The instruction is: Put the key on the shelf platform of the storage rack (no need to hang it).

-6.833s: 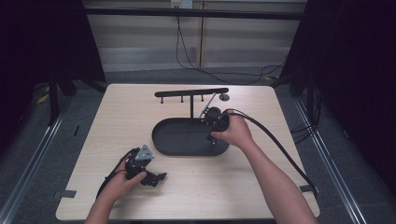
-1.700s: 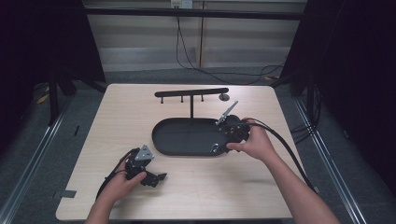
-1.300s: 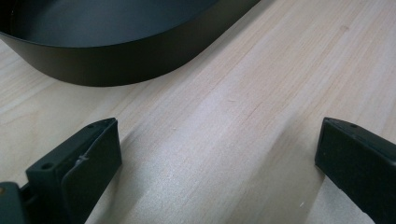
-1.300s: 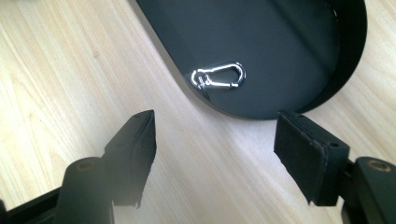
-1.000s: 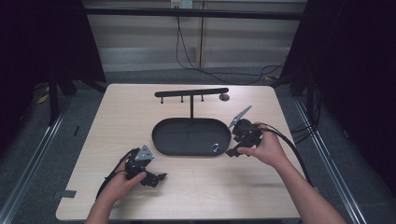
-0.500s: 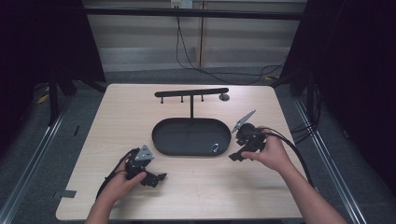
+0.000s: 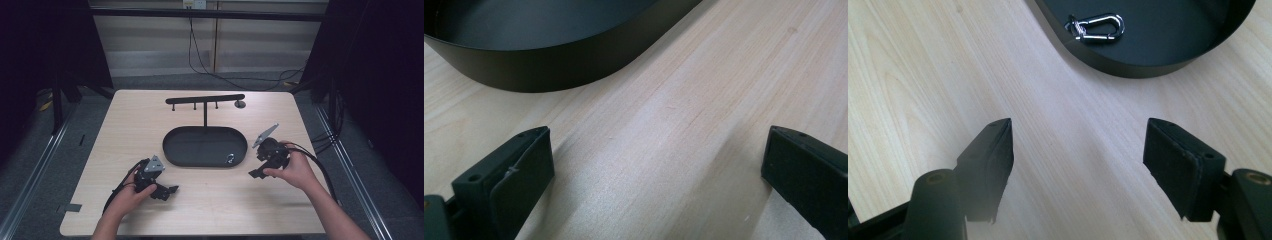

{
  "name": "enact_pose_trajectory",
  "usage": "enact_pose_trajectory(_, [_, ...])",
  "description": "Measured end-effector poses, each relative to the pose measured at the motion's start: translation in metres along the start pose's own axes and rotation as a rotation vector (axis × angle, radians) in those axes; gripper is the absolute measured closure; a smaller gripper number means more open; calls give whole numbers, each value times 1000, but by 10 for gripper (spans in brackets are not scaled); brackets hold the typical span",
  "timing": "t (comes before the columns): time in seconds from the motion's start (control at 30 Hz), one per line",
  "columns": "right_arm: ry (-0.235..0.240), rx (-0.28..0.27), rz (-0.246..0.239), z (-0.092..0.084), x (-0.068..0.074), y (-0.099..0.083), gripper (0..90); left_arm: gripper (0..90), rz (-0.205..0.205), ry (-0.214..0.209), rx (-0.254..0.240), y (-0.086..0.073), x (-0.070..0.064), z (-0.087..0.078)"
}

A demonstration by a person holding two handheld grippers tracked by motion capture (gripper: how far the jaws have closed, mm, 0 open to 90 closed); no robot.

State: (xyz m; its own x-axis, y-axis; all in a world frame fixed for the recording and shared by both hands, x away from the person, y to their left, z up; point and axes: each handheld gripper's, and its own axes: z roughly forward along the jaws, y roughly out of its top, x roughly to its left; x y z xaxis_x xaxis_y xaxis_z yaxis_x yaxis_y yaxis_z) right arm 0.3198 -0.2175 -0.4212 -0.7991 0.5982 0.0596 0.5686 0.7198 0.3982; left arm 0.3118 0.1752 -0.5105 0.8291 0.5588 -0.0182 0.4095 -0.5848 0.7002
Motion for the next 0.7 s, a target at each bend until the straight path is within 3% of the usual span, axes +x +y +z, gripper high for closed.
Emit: enact_pose_trajectory(0.7, [15,-17,54,7,-6,-33,282,1,1,0,0,0,0,0])
